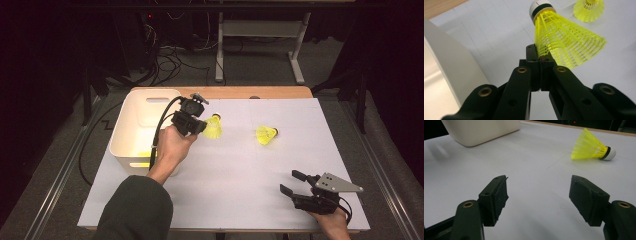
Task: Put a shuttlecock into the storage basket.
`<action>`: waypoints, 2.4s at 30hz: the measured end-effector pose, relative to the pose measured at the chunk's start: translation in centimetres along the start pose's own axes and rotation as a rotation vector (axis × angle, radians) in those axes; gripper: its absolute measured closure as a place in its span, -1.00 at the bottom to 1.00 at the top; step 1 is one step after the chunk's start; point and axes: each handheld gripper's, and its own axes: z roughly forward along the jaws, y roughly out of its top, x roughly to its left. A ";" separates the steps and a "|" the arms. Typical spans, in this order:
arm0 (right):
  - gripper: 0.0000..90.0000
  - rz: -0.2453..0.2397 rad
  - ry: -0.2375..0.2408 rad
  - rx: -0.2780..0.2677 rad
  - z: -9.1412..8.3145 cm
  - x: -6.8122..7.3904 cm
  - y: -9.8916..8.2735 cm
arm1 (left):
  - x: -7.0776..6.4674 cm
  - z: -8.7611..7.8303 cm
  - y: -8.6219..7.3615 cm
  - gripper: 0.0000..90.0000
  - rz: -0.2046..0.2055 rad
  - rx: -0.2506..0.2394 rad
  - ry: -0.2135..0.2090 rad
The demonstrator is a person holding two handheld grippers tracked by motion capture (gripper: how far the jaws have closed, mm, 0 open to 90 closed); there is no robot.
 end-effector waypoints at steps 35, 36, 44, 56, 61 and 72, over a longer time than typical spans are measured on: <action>-0.30 -0.004 0.008 -0.001 -0.1 0.0 0.0 | 2.1 -0.8 0.1 0.98 -0.026 -0.011 -0.001; -0.30 -0.002 0.007 0.000 -0.1 0.0 0.0 | 2.2 -0.9 0.1 0.98 -0.027 -0.009 0.000; -0.30 -0.003 0.008 -0.002 -0.1 0.1 0.0 | 2.1 -1.7 0.4 0.98 -0.017 -0.013 0.015; -0.30 -0.005 0.010 -0.003 -0.1 0.2 0.0 | 3.0 -2.2 0.3 0.98 -0.027 -0.018 0.019; -0.30 -0.001 0.012 -0.004 -0.1 0.1 0.0 | 3.2 -2.5 0.3 0.98 -0.028 -0.021 0.024; -0.30 0.001 0.014 0.000 -0.1 0.2 0.0 | 4.0 -3.1 0.3 0.98 -0.036 -0.022 0.039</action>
